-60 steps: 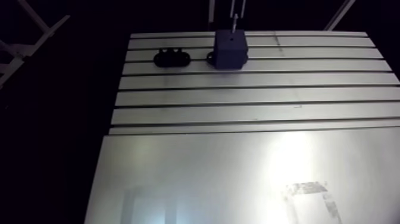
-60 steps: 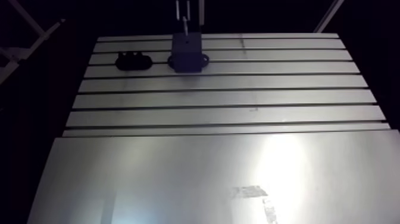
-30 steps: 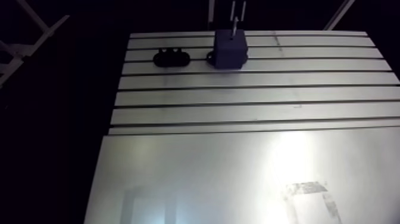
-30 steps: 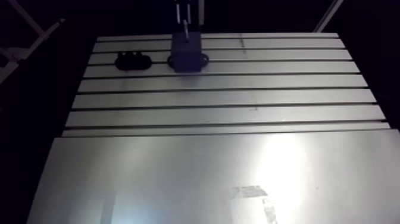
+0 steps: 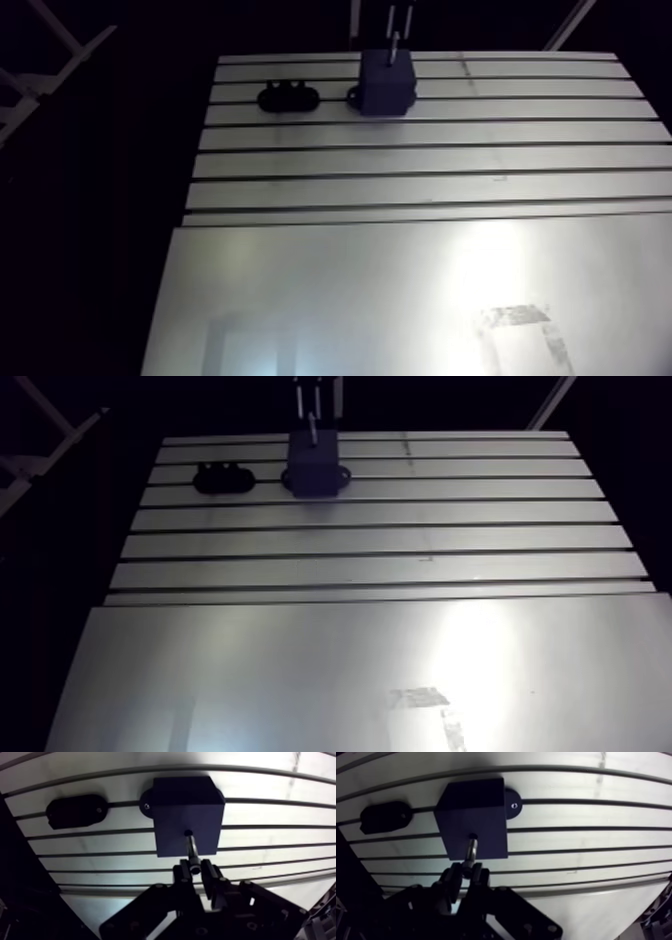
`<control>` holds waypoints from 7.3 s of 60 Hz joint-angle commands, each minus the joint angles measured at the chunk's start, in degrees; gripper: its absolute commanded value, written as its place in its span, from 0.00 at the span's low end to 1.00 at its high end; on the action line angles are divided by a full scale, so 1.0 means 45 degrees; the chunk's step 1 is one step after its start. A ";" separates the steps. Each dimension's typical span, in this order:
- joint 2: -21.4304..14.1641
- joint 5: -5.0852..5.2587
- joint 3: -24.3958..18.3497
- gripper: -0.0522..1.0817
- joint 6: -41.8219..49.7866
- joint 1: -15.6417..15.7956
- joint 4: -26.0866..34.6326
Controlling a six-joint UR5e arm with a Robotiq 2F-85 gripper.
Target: Pick up the M10 bolt and insert it into the hole until fully seated.
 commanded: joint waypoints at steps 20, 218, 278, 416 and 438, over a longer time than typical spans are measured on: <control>0.0003 0.0021 0.0088 1.00 -0.0011 0.0032 -0.0189; 0.0137 -0.0016 0.0166 1.00 0.0011 0.0012 -0.0248; 0.0140 -0.0016 0.0361 0.99 -0.0008 0.0032 -0.0619; -0.4096 0.0098 0.2359 0.05 -0.0008 0.0149 -0.2032; -0.5183 -0.0015 0.2199 0.05 -0.0009 0.0188 -0.1483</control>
